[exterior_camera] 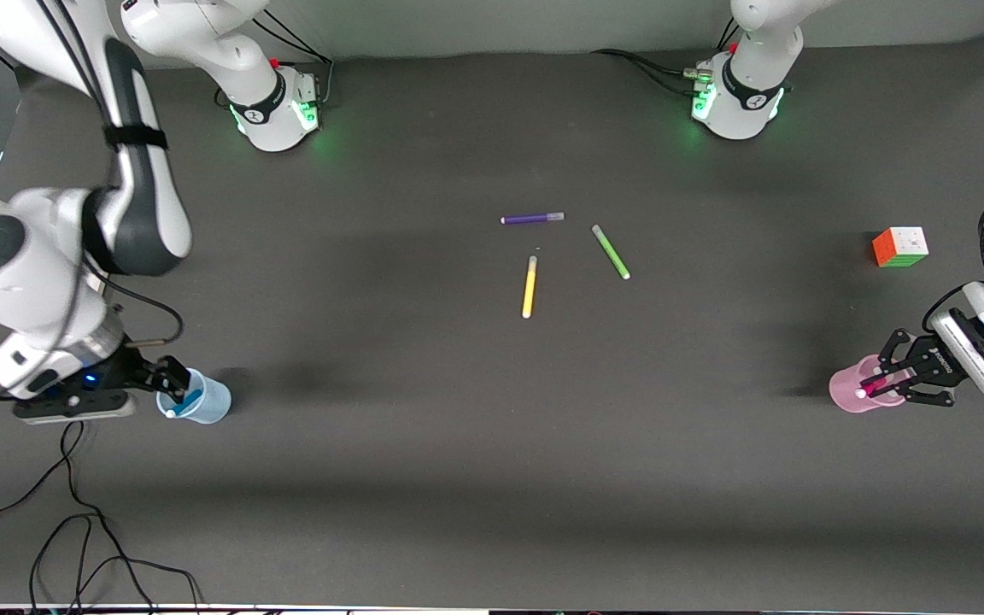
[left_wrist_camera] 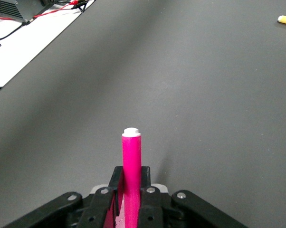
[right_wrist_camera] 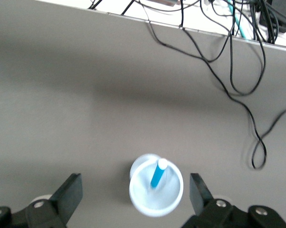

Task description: Place pink and blue markers in matching cups

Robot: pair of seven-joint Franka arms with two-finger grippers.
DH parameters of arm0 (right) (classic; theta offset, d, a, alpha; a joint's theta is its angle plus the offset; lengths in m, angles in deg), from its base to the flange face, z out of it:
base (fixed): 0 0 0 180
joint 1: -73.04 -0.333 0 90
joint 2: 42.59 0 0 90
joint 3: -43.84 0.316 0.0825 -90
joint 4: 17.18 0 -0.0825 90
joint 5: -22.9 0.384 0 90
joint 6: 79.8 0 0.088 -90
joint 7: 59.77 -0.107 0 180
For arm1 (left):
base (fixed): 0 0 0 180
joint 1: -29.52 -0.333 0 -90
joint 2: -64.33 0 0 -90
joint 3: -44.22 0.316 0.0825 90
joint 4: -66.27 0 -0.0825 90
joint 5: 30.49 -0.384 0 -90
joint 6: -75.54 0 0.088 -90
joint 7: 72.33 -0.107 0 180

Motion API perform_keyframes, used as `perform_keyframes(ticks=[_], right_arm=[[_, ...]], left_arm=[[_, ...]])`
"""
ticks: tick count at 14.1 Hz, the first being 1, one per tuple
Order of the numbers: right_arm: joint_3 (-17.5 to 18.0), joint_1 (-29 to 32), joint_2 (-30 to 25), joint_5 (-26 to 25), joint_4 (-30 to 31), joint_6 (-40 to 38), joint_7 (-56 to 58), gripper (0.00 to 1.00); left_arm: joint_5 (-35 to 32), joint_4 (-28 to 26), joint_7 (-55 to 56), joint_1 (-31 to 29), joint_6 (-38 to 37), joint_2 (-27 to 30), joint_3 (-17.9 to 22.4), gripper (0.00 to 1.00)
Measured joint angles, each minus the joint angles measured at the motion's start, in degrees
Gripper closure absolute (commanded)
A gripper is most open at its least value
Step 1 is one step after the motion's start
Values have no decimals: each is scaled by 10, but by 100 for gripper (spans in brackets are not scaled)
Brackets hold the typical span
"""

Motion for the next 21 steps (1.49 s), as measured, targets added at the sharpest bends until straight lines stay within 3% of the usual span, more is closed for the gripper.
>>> perform_keyframes(ticks=[3, 7, 13, 14, 15, 18, 19, 21], right_arm=[[0, -12, -46, 0, -57, -149, 0, 0], [1, -39, -104, 0, -95, -289, 0, 0], [3, -44, -169, 0, -97, -370, -2, 0], [19, -28, -175, 0, -96, -375, -8, 0], [60, 15, -182, 0, -95, -381, -10, 0], [245, 197, -214, 0, -76, -387, -12, 0], [274, 226, -225, 0, -64, -386, -13, 0], [285, 237, -235, 0, -46, -368, -16, 0]], left_arm=[[2, 6, -1, 0, -3, -5, -1, 0], [2, 8, -2, 0, -4, -5, -1, 0], [-14, 37, 59, 6, -5, 23, -9, 0], [-39, 40, 102, 12, -6, 38, -10, 0], [-70, 43, 156, 19, -6, 57, -12, 0], [-174, 45, 341, 48, -23, 121, -13, 0], [-212, 45, 414, 61, -32, 143, -14, 0], [-282, 46, 567, 89, -68, 181, -14, 0]])
